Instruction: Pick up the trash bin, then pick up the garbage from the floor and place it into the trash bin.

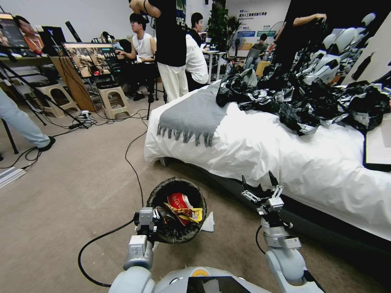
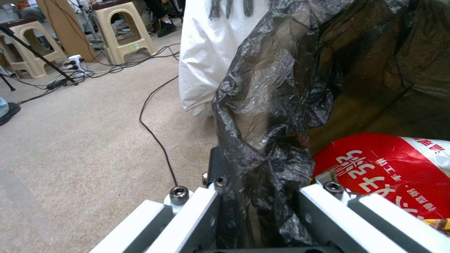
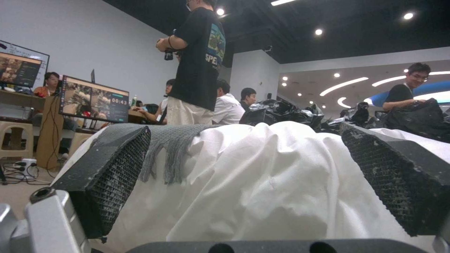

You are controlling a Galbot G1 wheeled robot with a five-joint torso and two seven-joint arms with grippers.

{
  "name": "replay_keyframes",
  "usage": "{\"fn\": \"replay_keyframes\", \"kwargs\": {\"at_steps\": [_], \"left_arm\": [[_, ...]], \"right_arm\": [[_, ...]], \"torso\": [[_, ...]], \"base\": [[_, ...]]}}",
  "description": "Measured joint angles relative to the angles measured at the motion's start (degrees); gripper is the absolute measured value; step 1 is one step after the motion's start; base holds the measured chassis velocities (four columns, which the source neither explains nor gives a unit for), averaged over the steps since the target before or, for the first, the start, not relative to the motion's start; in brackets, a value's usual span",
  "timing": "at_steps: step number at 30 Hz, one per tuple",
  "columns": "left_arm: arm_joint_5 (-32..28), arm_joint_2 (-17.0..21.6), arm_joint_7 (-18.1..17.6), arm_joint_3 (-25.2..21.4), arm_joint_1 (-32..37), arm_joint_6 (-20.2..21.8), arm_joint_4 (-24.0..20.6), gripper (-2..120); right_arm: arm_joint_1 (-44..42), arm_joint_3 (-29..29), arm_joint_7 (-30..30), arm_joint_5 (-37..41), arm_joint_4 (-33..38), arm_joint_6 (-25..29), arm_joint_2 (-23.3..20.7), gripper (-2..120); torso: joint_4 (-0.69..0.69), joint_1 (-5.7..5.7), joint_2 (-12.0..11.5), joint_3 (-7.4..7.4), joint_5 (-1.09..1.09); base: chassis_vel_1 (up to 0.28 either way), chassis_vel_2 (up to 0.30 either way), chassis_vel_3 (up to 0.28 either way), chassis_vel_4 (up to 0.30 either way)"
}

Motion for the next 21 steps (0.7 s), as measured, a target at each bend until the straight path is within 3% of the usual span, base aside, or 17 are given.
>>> {"fn": "replay_keyframes", "kwargs": {"at_steps": [21], "left_arm": [[0.4,-0.3,-0.2,0.0,0.3,-1.0,0.1,0]], "right_arm": [[2.5,-2.2,0.0,-0.6,-0.1,-1.7,0.1,100]], "torso": [[0.00,0.01,0.0,0.00,0.00]], "base": [[0.037,0.043,0.037,0.038]]}}
